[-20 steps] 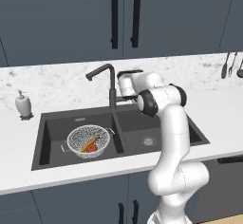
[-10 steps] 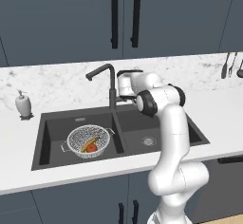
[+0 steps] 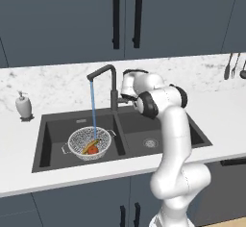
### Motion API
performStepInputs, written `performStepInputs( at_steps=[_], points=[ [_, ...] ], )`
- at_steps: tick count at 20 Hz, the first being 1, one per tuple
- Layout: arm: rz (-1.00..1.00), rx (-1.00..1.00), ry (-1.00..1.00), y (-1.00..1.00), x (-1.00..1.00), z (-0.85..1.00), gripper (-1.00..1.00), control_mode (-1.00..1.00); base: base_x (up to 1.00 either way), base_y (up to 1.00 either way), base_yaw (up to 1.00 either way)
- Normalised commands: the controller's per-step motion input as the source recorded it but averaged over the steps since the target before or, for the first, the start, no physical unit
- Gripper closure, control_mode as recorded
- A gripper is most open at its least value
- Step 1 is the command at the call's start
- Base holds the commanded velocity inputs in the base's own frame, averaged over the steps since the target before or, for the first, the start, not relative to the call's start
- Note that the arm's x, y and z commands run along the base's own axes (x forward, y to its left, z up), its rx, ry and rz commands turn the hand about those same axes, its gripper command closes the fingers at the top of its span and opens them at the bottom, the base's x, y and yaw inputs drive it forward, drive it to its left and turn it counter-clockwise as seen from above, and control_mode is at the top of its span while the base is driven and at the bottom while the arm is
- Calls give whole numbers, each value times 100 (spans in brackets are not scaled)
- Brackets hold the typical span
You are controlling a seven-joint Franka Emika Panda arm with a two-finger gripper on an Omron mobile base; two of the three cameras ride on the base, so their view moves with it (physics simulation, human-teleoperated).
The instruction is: Put the colander in the sink, put the banana, orange in the colander, and turn on the sink faucet and pour water over the colander.
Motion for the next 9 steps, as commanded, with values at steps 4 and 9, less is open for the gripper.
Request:
performStepInputs(
  at_steps=[4, 9],
  points=[
    [-17, 19, 0, -99, -35, -2, 100, -100, 0, 0, 0],
    [-13, 17, 0, -78, -35, 0, 100, -100, 0, 0, 0]
  ],
)
